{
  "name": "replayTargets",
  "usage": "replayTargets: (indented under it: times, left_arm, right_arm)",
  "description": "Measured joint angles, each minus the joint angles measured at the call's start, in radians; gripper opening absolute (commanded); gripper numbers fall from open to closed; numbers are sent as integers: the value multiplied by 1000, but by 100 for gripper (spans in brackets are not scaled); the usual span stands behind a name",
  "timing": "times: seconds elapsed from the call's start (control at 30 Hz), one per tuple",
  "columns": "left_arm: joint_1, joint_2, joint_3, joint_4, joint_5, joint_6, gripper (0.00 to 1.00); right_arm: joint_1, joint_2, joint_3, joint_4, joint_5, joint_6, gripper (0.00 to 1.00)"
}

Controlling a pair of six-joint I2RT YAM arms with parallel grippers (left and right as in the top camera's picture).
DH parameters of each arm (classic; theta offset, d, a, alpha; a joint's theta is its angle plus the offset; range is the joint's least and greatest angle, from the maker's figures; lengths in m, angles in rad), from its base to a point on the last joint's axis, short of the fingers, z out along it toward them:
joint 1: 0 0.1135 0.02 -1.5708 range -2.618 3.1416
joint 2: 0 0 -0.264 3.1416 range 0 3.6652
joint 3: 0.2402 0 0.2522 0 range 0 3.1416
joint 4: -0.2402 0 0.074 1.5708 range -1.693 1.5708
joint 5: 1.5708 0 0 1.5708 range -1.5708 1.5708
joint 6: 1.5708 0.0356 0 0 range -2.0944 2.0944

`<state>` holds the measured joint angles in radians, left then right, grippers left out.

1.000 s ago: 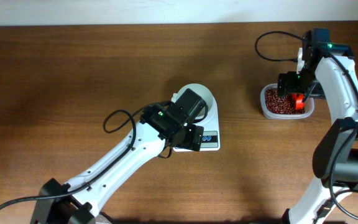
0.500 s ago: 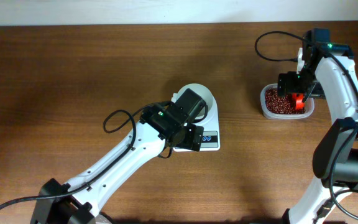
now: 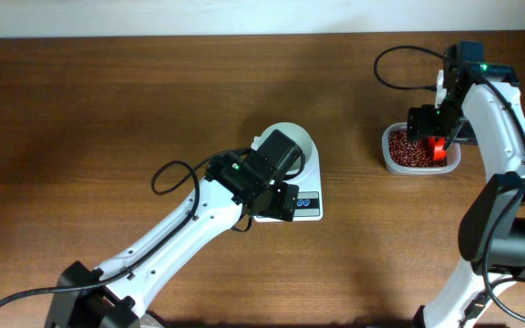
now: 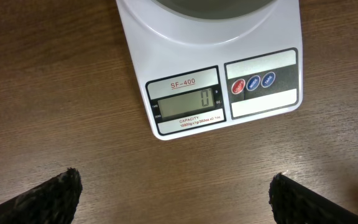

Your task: Scoop item into bowl and weigh 50g on scale

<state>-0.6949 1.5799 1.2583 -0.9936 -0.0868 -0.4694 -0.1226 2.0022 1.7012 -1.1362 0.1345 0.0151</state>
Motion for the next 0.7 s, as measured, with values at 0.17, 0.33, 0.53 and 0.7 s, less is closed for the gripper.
replayTargets:
  times: [0.17,0.33,0.53,0.7]
  left_arm:
    - [0,0,0,0,0,0,99]
    - [0,0,0,0,0,0,99]
    - [0,0,0,0,0,0,99]
    - [0,0,0,0,0,0,99]
  right_arm:
    - [0,0,0,0,0,0,99]
    - [0,0,-1,72,0,-2,85]
    - [0,0,-1,50,-8,1,45]
    - [6,0,-1,25,-5,-27,68]
